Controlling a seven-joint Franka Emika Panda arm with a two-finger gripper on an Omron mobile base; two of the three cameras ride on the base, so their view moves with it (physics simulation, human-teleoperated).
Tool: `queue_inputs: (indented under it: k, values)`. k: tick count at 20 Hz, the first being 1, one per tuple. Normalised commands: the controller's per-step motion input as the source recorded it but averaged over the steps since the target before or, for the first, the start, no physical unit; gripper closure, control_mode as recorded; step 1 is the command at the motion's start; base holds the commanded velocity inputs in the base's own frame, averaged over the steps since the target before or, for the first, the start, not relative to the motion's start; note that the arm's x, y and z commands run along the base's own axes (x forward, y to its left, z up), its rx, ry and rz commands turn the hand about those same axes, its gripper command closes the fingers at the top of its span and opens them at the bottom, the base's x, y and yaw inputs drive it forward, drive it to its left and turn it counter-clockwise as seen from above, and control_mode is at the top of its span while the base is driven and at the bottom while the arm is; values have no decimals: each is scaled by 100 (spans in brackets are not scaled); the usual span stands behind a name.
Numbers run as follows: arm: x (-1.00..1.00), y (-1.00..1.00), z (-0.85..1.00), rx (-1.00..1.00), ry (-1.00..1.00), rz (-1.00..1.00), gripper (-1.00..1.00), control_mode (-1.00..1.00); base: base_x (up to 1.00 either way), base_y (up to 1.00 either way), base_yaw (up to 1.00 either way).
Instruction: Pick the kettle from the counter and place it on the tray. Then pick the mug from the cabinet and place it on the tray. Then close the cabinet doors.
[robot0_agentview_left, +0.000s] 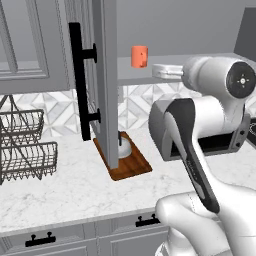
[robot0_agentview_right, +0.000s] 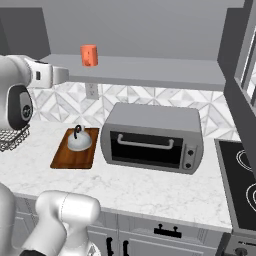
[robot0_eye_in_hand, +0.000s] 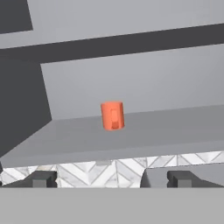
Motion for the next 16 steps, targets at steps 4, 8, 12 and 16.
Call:
queue_inputs:
  k: [4,8,12,16]
  values:
    - [0,0,7,0,0,0,-100,-100,0,0,0]
    - [2,0,0,2,0,0,-100,-100,0,0,0]
    - [26,3,5,0,0,0,-100,-100,0,0,0]
    - [48,3,22,0,1,0,-100,-100,0,0,0]
